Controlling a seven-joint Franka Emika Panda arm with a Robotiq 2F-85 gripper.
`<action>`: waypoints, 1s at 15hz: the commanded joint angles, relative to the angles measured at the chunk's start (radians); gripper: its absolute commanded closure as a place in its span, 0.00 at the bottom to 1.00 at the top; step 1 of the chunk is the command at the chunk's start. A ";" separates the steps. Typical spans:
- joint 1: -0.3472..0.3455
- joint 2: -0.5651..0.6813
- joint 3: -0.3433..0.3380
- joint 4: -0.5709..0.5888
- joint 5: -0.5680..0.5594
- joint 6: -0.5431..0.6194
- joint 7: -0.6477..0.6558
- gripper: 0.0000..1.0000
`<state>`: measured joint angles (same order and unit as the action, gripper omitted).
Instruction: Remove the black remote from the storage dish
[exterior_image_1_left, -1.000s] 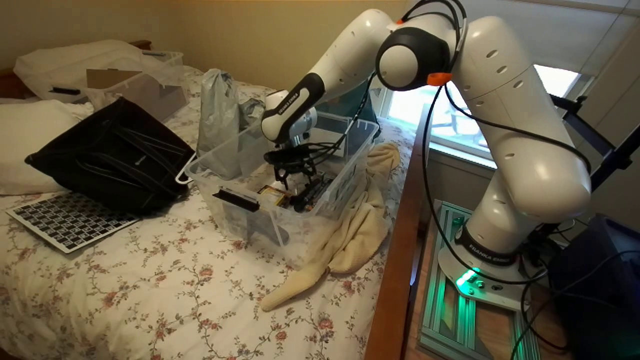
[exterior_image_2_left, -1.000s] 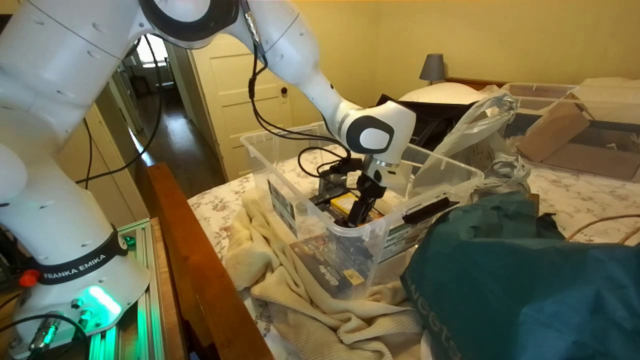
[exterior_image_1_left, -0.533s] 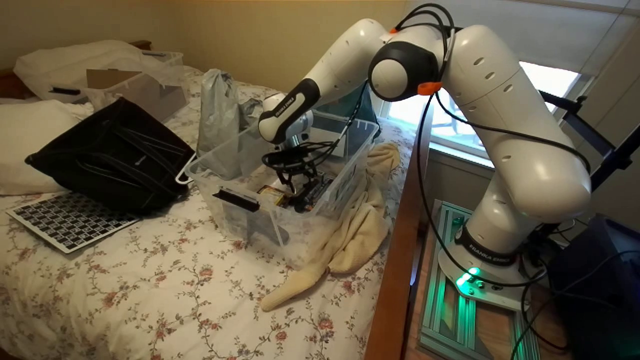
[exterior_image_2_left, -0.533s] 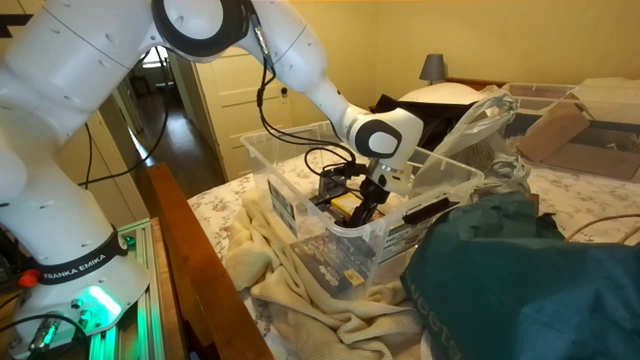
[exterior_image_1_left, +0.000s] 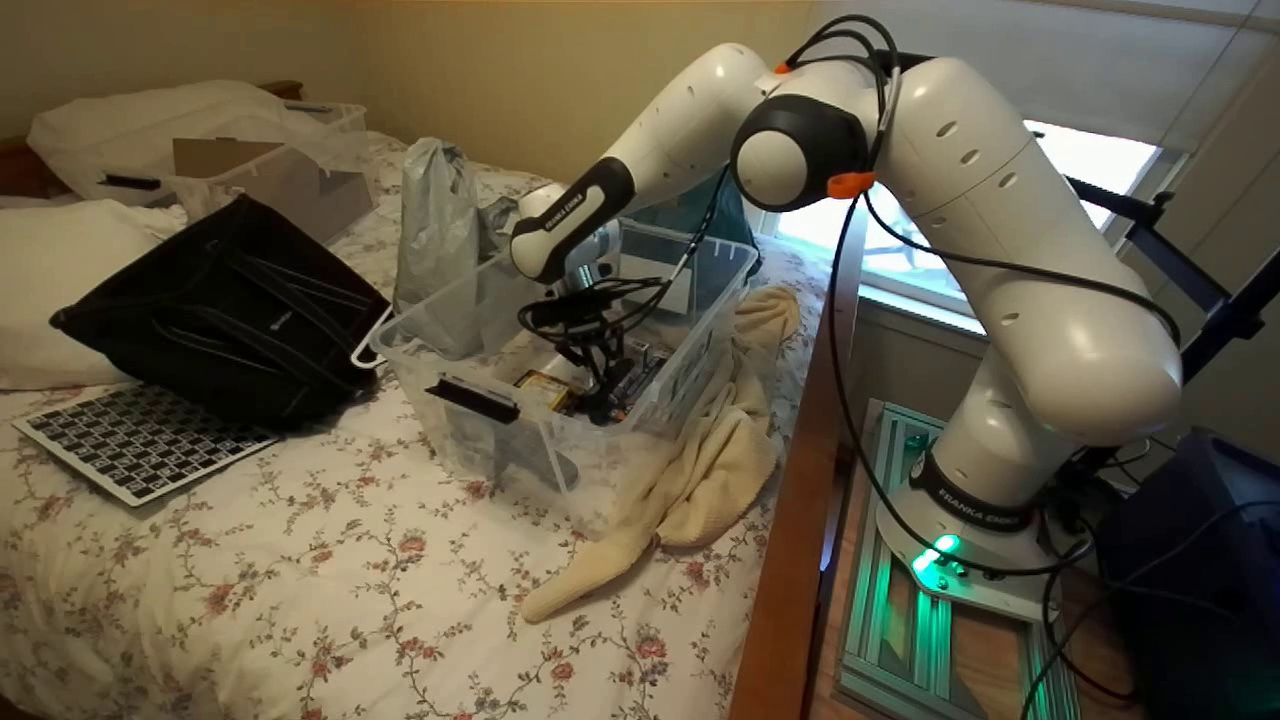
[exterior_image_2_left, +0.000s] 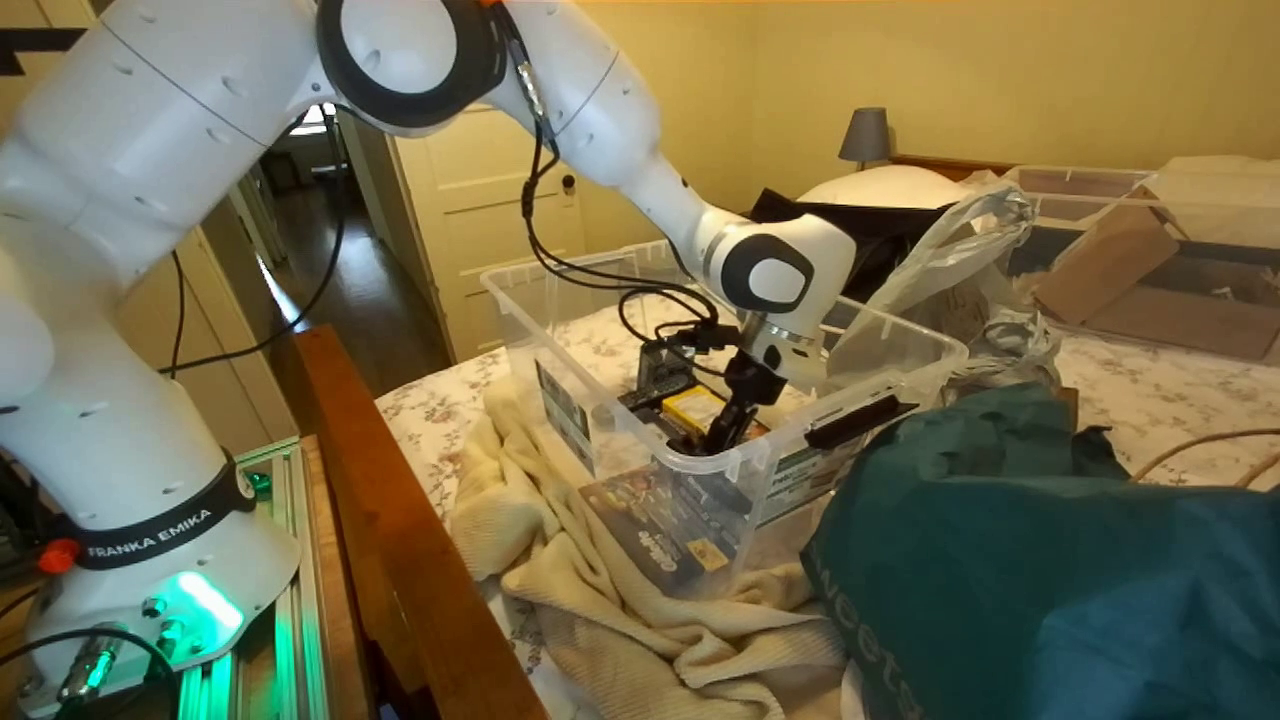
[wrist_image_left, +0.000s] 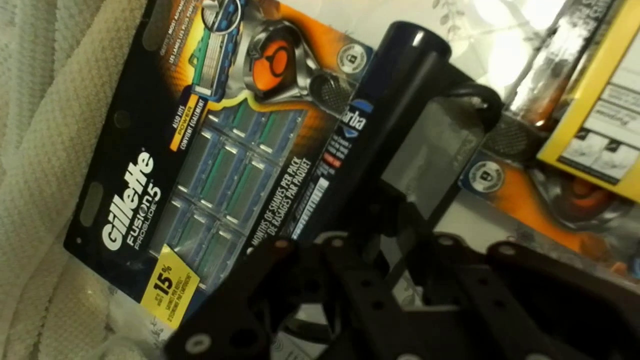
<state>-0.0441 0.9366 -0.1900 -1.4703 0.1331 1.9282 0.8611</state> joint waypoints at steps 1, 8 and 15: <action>-0.002 0.041 0.005 0.053 -0.005 -0.018 0.014 1.00; 0.011 0.006 0.002 0.026 -0.012 -0.013 0.017 0.49; 0.016 0.007 0.001 0.032 -0.016 -0.071 0.018 0.02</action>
<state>-0.0309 0.9435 -0.1887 -1.4492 0.1331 1.9061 0.8642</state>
